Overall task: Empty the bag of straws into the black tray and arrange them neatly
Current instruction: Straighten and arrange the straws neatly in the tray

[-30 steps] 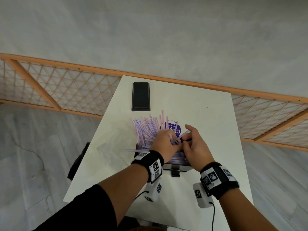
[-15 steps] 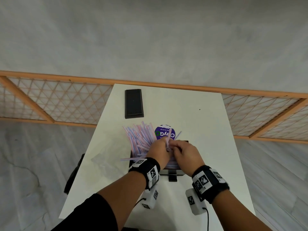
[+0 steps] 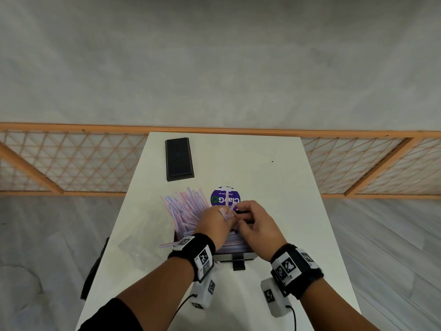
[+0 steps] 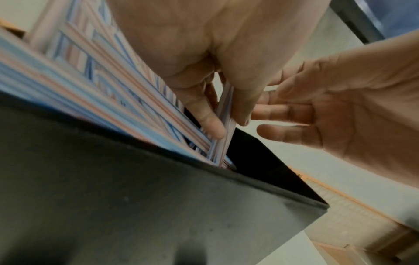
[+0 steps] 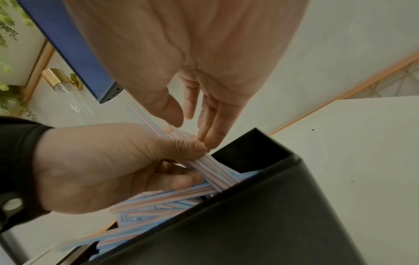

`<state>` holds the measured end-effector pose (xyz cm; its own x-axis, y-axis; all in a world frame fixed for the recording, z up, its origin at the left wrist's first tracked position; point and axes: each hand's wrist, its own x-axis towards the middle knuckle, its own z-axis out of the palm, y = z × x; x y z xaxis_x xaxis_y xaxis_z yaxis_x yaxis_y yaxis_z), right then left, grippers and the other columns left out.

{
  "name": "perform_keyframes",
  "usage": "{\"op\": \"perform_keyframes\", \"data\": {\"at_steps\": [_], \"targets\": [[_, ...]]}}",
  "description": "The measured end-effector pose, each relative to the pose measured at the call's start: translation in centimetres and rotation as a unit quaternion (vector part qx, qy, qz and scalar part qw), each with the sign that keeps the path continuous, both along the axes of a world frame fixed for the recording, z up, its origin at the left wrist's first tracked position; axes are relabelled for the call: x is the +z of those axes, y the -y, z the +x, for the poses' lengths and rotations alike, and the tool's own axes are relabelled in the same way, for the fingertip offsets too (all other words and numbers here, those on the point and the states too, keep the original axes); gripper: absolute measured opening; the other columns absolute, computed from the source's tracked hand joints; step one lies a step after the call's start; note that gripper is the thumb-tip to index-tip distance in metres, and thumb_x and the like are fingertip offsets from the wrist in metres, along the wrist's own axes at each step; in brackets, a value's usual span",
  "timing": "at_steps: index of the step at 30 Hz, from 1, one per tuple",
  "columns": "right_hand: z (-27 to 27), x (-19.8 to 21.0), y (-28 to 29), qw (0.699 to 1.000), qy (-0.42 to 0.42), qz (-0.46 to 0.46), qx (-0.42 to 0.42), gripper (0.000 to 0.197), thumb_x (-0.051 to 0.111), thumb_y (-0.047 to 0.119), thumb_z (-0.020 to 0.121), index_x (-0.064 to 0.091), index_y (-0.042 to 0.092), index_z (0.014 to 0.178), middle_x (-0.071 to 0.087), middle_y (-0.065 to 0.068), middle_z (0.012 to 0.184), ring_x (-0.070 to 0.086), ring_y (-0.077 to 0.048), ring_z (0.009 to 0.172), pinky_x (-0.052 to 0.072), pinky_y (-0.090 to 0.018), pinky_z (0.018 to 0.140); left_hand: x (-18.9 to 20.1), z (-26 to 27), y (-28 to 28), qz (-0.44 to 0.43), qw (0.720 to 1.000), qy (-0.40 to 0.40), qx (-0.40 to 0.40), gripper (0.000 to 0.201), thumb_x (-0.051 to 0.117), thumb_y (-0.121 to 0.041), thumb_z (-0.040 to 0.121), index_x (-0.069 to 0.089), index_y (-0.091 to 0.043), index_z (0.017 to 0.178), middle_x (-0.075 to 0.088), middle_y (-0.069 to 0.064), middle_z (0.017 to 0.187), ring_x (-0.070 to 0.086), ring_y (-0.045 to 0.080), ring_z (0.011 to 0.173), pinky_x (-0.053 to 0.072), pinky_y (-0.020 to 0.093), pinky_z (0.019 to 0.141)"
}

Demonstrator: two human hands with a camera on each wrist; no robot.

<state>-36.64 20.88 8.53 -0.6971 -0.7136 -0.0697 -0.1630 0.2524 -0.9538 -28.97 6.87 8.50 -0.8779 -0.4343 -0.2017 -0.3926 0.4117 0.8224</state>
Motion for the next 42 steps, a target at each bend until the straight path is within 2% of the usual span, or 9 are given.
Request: {"op": "perform_keyframes", "data": {"at_steps": [3,7,13,17,22,26,31,35,42], "targets": [[-0.1,-0.6,-0.4,0.998,-0.037,0.042,-0.002,0.049,0.070,0.015,0.092,0.051,0.024,0.135,0.055,0.003,0.125,0.060,-0.007,0.107,0.054,-0.022,0.087,0.6,0.4,0.5,-0.009,1.000,-0.008,0.006,0.021,0.063,-0.021,0.092,0.067,-0.016,0.073,0.068,0.002,0.071,0.064,0.020,0.068,0.055,0.044,0.068],[-0.6,-1.0,-0.8,0.989,-0.124,0.073,0.039,0.066,0.073,0.020,0.085,0.046,0.024,0.145,0.047,0.006,0.134,0.052,0.002,0.115,0.042,-0.012,0.099,2.2,0.7,1.1,-0.035,0.999,-0.036,0.010,0.013,0.066,-0.022,0.097,0.075,-0.016,0.089,0.072,0.002,0.086,0.067,0.021,0.082,0.056,0.041,0.079],[-0.5,-1.5,0.3,0.985,-0.144,0.092,0.039,0.064,0.078,0.035,0.082,0.051,0.026,0.139,0.056,0.006,0.125,0.055,-0.009,0.112,0.045,-0.024,0.098,4.8,1.4,1.1,-0.027,0.998,-0.049,-0.002,0.012,0.067,-0.024,0.096,0.076,-0.017,0.094,0.074,0.000,0.091,0.069,0.015,0.086,0.056,0.037,0.084],[-0.5,-1.2,1.2,0.977,-0.188,0.088,0.055,0.051,0.079,0.039,0.082,0.059,0.029,0.127,0.060,0.012,0.111,0.056,-0.009,0.104,0.045,-0.024,0.091,6.2,2.7,1.5,0.036,0.996,-0.082,0.029,0.007,0.072,-0.022,0.094,0.078,-0.024,0.093,0.072,-0.011,0.078,0.067,0.003,0.072,0.056,0.027,0.076],[-0.5,-1.1,1.8,0.968,-0.215,0.099,0.081,0.027,0.066,0.047,0.086,0.066,0.033,0.109,0.065,0.011,0.097,0.061,-0.014,0.090,0.050,-0.029,0.079,6.5,5.2,2.5,0.144,0.977,-0.120,0.103,0.007,0.073,-0.014,0.094,0.079,-0.018,0.092,0.077,0.005,0.081,0.074,0.022,0.074,0.064,0.040,0.075],[-0.2,-0.9,2.0,0.916,-0.328,0.190,0.134,0.015,0.056,0.034,0.091,0.060,0.024,0.102,0.066,-0.001,0.096,0.060,-0.027,0.088,0.043,-0.035,0.069,5.0,7.8,2.7,0.238,0.946,-0.130,0.179,0.008,0.073,-0.010,0.094,0.077,-0.005,0.099,0.076,0.020,0.089,0.072,0.025,0.080,0.060,0.031,0.066],[0.4,-1.3,2.2,0.866,-0.335,0.321,0.188,0.022,0.051,0.032,0.095,0.055,0.021,0.114,0.061,-0.004,0.109,0.058,-0.028,0.101,0.046,-0.037,0.079,2.8,9.1,3.1,0.282,0.919,-0.090,0.258,0.016,0.079,-0.015,0.090,0.074,-0.013,0.105,0.075,0.008,0.087,0.073,0.019,0.076,0.056,0.035,0.064],[0.5,-2.3,1.4,0.872,-0.315,0.327,0.182,0.033,0.057,0.035,0.093,0.057,0.023,0.123,0.055,-0.002,0.120,0.053,-0.026,0.113,0.051,-0.037,0.088,2.1,9.8,4.2,0.258,0.918,-0.071,0.292,0.032,0.085,-0.024,0.085,0.069,-0.018,0.112,0.076,0.011,0.094,0.076,0.026,0.076,0.061,0.042,0.068],[0.6,-2.1,0.8,0.902,-0.314,0.241,0.172,0.038,0.064,0.035,0.092,0.063,0.028,0.129,0.059,0.003,0.121,0.053,-0.021,0.112,0.049,-0.034,0.095,2.7,9.8,4.2,0.228,0.911,-0.098,0.330,0.029,0.060,-0.026,0.104,0.072,-0.001,0.096,0.071,0.011,0.080,0.054,0.013,0.049,0.049,0.023,0.046]]}}
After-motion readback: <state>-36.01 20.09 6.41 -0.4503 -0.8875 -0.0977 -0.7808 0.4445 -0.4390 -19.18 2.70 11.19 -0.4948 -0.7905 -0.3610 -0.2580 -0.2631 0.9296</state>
